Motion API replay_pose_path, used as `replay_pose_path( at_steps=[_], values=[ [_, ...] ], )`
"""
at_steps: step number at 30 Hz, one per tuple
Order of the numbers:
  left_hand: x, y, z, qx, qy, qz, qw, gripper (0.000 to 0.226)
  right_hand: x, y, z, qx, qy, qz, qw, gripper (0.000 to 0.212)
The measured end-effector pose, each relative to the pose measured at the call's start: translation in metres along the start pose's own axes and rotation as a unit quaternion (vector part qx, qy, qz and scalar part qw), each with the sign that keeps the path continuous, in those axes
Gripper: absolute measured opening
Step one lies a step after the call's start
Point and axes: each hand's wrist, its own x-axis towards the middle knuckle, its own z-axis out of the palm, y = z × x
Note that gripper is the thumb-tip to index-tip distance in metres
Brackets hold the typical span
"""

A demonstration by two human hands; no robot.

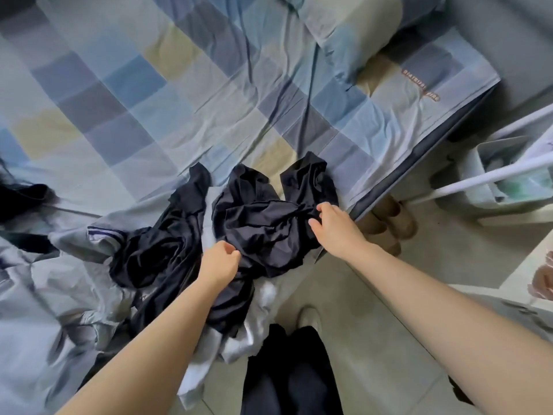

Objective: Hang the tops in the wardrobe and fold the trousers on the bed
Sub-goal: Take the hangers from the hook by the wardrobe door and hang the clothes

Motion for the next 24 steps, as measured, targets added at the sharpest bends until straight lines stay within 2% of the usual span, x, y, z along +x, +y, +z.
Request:
replay_pose_path(
  at_steps=[2, 6, 9, 10, 12, 15, 17, 19, 21, 23, 24],
  values=[
    [0.026, -0.002, 0.016, -0.023, -0.014, -0.023, 0.999, 0.026, 0.033, 0.002, 0.018, -0.011, -0.012, 0.011, 1.000, 0.051],
    [0.062, -0.004, 0.044, -0.120, -0.031, -0.068, 0.990, 0.067, 0.080, 0.012, 0.049, -0.054, -0.042, 0.021, 0.997, 0.052],
    [0.080, -0.008, 0.060, -0.198, -0.034, -0.101, 0.974, 0.085, 0.097, 0.020, 0.066, -0.089, -0.041, 0.028, 0.995, 0.023],
    [0.083, -0.008, 0.063, -0.206, -0.026, -0.107, 0.972, 0.083, 0.096, 0.019, 0.070, -0.079, -0.032, 0.029, 0.996, 0.017],
    [0.087, -0.008, 0.066, -0.208, 0.008, -0.132, 0.969, 0.062, 0.086, 0.017, 0.076, -0.021, -0.033, 0.012, 0.999, 0.013],
    [0.085, -0.008, 0.065, -0.304, 0.031, -0.181, 0.935, 0.010, 0.056, 0.010, 0.077, 0.165, -0.050, 0.024, 0.985, 0.022],
    [0.075, -0.010, 0.064, -0.353, 0.023, -0.192, 0.916, 0.011, 0.039, 0.004, 0.069, 0.243, -0.033, 0.037, 0.969, 0.024],
    [0.059, -0.010, 0.056, -0.388, 0.043, -0.180, 0.903, 0.010, 0.023, -0.004, 0.049, 0.256, 0.001, 0.032, 0.966, 0.022],
    [0.038, -0.004, 0.042, -0.455, 0.065, -0.176, 0.870, 0.010, 0.007, -0.015, 0.025, 0.304, 0.016, 0.045, 0.951, 0.023],
    [0.018, 0.002, 0.026, -0.493, 0.064, -0.161, 0.852, 0.008, -0.010, -0.027, -0.001, 0.384, -0.007, 0.065, 0.921, 0.020],
    [0.007, 0.006, 0.016, -0.491, 0.053, -0.136, 0.859, 0.022, -0.020, -0.034, -0.016, 0.427, -0.021, 0.071, 0.901, 0.017]
  ],
)
